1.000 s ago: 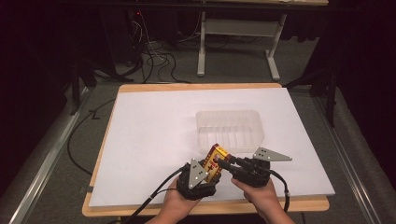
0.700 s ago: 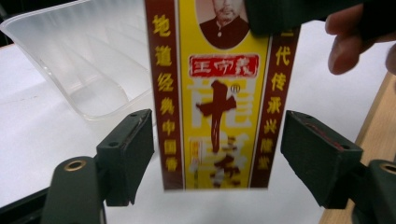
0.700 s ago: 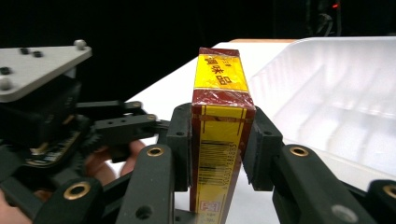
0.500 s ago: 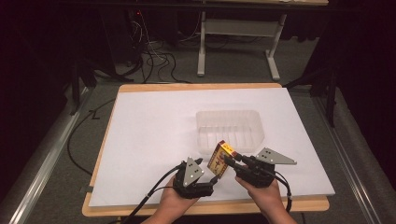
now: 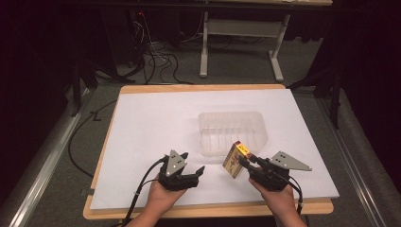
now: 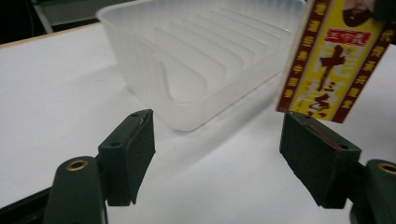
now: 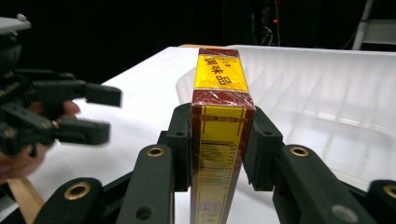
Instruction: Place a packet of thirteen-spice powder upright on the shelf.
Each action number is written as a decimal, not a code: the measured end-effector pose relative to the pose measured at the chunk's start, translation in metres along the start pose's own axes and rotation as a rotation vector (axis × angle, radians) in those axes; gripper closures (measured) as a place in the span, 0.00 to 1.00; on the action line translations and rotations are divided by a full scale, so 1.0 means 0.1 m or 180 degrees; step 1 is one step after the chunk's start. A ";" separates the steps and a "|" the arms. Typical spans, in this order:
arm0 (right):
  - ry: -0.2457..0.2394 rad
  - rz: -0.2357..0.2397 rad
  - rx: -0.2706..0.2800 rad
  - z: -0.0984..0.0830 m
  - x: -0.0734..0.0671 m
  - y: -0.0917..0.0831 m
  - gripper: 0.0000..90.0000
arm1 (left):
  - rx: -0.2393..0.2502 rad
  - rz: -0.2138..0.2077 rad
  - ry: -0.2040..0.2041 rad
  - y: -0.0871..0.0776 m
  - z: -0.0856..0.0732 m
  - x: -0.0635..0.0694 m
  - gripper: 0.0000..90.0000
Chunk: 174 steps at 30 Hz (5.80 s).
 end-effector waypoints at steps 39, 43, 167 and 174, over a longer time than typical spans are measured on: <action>0.0066 -0.0637 0.0200 0.25 0.38 -0.25 0.76 | 0.0026 0.0638 -0.0198 -0.60 -0.16 -0.99 0.29; 0.0042 -0.0675 0.0232 0.30 0.38 -0.20 0.76 | 0.0040 0.0628 -0.0184 -0.63 -0.16 -0.98 0.28; 0.0032 -0.1150 -0.0493 0.03 0.64 0.81 0.27 | 0.0028 0.0328 -0.0274 -0.64 -0.14 -0.91 0.26; -0.0023 -0.0970 -0.0417 -0.01 0.62 0.52 0.24 | -0.0010 0.0292 -0.0253 -0.63 -0.16 -0.88 0.28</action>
Point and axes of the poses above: each handheld gripper's, and its own axes: y roughly forward along the jaws, z roughly out of its top, x roughly to its right, the point moved 7 cm from there along y, roughly forward along the jaws, and after that the axes turned 10 degrees about -y, right-handed, at the moved point
